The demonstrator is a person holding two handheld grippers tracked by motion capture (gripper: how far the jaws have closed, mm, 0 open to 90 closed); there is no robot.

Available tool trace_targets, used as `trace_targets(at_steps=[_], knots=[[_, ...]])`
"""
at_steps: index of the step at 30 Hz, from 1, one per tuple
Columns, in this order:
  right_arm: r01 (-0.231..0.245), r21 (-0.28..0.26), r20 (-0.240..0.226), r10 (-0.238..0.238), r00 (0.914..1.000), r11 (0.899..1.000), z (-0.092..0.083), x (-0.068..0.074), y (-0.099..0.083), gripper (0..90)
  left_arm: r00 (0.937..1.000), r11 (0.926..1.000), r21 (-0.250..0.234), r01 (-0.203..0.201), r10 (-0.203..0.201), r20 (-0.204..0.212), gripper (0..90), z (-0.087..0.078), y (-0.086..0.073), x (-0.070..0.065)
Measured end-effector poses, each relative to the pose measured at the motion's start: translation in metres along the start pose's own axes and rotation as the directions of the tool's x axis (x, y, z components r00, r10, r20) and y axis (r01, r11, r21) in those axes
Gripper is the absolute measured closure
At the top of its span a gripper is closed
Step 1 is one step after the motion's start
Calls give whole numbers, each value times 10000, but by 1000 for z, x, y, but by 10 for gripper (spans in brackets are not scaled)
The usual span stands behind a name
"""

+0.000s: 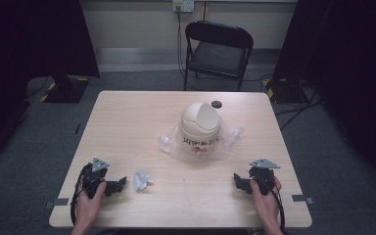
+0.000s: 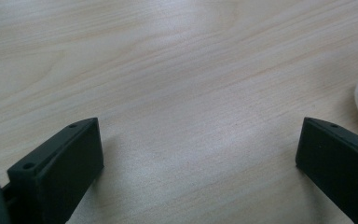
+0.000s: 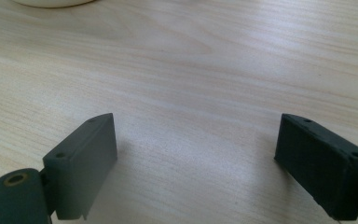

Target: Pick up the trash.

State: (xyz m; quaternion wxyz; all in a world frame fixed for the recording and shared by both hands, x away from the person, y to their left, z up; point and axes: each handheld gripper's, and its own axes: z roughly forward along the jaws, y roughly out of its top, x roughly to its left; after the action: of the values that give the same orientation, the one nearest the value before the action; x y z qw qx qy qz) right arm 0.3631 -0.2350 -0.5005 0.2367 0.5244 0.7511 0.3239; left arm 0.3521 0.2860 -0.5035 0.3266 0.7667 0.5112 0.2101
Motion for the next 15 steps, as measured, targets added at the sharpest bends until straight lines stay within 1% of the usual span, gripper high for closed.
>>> trace_targets(at_steps=[7, 9, 10, 12, 14, 15], knots=[[-7, 9, -29, 7, 10000, 10000, 0, 0, 0, 115, 10000, 10000, 3, -9, 9, 6, 1, 0, 0, 0], [5, 11, -35, -5, 10000, 10000, 0, 0, 0, 116, 9998, 9999, 45, -162, 161, 94, 1, -1, 0, 2], [19, 12, -46, -19, 10000, 10000, 0, 0, 0, 118, 9998, 9999, 42, -168, 167, 100, 1, -1, 0, 2], [127, 58, -103, -127, 9999, 9999, 0, -1, 1, 154, 9998, 9999, 32, -160, 160, 97, 1, -1, 0, 2], [264, 110, -392, -259, 9989, 9996, -2, -2, 4, 234, 9998, 9999, 27, -159, 159, 100, 1, -1, 0, 2], [265, 120, -464, -259, 9986, 9996, -2, -1, 5, 227, 9998, 9999, 27, -146, 146, 121, 1, -1, -1, 1]])
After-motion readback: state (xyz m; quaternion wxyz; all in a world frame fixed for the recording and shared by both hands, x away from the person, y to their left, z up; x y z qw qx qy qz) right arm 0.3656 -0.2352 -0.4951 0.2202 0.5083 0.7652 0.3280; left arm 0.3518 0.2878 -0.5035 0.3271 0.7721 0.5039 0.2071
